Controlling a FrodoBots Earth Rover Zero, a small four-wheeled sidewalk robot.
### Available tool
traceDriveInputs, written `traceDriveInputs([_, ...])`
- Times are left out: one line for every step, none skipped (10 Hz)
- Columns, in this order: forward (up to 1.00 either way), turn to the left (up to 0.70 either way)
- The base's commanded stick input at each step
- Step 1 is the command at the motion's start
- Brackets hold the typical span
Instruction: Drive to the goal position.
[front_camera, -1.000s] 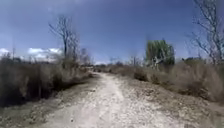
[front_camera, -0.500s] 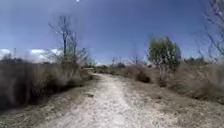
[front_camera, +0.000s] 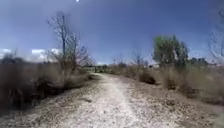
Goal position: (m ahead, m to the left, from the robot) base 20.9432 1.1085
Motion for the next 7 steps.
traceDriveInputs([0.70, 0.00])
traceDriveInputs([0.70, 0.00])
traceDriveInputs([0.70, 0.00])
traceDriveInputs([0.70, 0.00])
traceDriveInputs([0.70, 0.00])
traceDriveInputs([0.70, 0.00])
traceDriveInputs([0.70, 0.00])
